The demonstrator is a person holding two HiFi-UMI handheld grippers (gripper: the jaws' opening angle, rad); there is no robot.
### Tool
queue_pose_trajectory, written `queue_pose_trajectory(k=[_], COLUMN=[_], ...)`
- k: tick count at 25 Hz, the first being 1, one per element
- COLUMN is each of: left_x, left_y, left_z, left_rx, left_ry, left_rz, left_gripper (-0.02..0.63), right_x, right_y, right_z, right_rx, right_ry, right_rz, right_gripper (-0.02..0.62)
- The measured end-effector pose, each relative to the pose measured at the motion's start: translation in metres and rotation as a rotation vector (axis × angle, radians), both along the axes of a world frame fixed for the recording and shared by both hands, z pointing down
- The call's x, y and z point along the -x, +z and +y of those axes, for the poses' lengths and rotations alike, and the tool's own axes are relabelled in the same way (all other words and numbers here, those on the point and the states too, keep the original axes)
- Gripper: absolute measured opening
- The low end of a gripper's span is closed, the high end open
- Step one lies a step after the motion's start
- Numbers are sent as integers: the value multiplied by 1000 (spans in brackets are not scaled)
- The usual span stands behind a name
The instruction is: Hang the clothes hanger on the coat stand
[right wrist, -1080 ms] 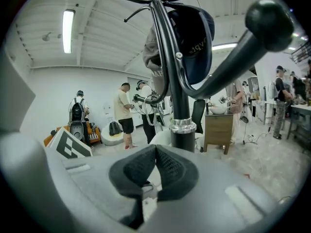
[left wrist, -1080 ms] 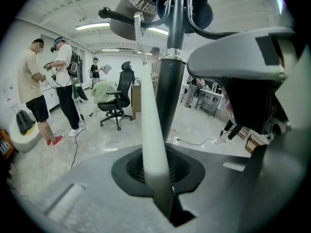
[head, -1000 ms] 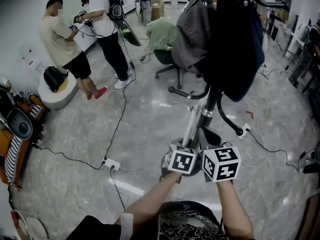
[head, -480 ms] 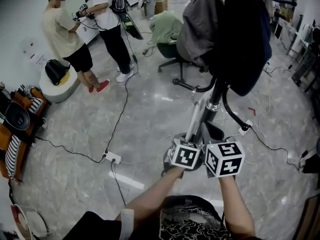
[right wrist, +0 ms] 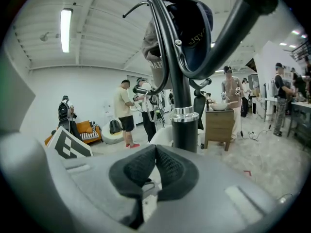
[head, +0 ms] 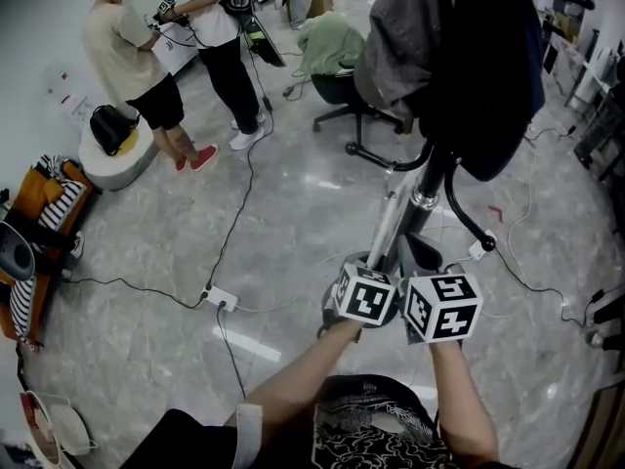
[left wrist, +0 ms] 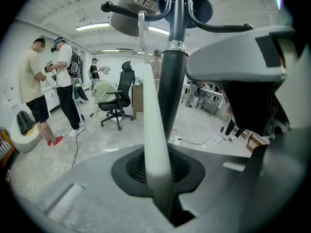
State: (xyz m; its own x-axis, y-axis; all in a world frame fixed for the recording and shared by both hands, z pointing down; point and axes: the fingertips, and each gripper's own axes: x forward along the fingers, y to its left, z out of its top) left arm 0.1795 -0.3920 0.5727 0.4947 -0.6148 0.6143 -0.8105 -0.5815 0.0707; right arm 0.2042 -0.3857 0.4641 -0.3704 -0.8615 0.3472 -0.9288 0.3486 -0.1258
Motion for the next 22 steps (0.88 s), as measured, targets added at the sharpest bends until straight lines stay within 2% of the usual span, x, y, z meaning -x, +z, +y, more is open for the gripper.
queue_pose_trajectory(k=[6, 12, 22], left_x=[2, 2, 12], left_y=[2, -3, -10], left_z=[-5, -5, -2], left_rx=[-9, -32, -48], left_ry=[6, 21, 26], left_rz=[4, 45, 70], left_gripper=[40, 44, 131], right_x=[0, -5, 4], right_y=[1, 3, 4], right_z=[-5, -6, 0], right_rx=[4, 13, 14], right_ry=[3, 25, 35], right_rz=[-2, -13, -29], right_gripper=[0, 0, 0])
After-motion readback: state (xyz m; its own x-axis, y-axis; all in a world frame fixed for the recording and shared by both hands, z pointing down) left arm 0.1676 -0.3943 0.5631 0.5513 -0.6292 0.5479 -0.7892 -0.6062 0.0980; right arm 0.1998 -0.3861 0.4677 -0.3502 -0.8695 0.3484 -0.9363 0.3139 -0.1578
